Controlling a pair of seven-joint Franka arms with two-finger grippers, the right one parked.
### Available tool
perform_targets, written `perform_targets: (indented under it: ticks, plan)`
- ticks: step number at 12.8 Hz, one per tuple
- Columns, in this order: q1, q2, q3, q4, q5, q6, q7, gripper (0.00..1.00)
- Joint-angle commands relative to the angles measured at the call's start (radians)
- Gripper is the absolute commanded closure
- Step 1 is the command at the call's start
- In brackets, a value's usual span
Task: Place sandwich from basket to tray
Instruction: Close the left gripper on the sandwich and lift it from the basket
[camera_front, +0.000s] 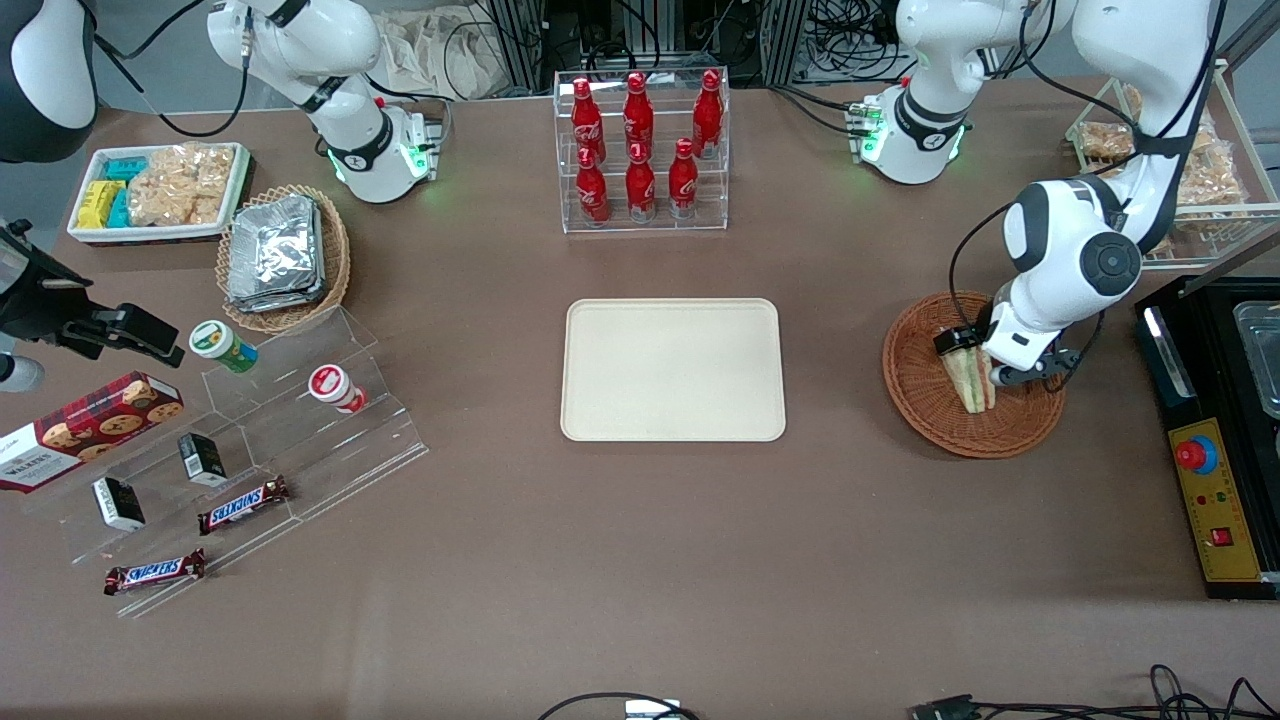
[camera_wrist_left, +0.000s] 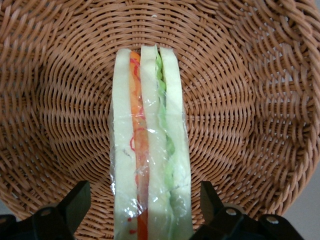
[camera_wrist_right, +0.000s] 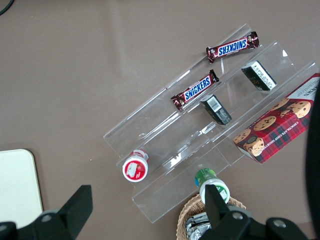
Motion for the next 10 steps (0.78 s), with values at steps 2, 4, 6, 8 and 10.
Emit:
perform_targets:
  ticks: [2,4,6,8,10]
  plan:
    - [0.005,-0.020,0.004,-0.003,0.007,-0.003,0.014,0.95]
    - [0.007,-0.051,0.007,0.002,0.007,-0.040,0.017,0.97]
    - [0.007,-0.143,0.007,0.011,0.006,-0.139,0.017,0.98]
    - [0.002,-0.264,0.006,0.042,0.006,-0.274,0.019,0.98]
    - [-0.004,-0.353,0.003,0.146,0.006,-0.484,0.019,0.98]
